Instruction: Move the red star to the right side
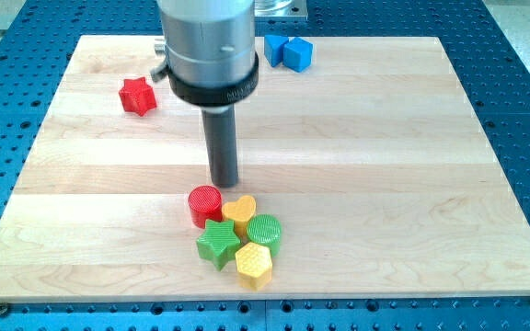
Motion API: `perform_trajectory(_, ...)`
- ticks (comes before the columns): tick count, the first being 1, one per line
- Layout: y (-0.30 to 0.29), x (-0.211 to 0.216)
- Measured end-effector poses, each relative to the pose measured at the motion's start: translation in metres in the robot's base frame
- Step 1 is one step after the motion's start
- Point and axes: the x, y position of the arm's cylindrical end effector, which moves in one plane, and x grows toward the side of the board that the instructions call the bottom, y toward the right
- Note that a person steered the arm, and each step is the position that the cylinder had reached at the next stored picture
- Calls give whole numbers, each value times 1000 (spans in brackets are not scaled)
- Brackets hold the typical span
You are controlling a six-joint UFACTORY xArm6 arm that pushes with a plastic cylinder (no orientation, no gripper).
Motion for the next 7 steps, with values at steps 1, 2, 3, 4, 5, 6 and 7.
perform_trajectory(1,-36,-34)
perform_trajectory(2,-111,-47)
perform_trajectory(3,-158,-69)
perform_trajectory(4,-161,-113)
perform_trajectory(5,-154,-121)
perform_trajectory(6,-83,-154)
perform_trajectory(7,-53,-145)
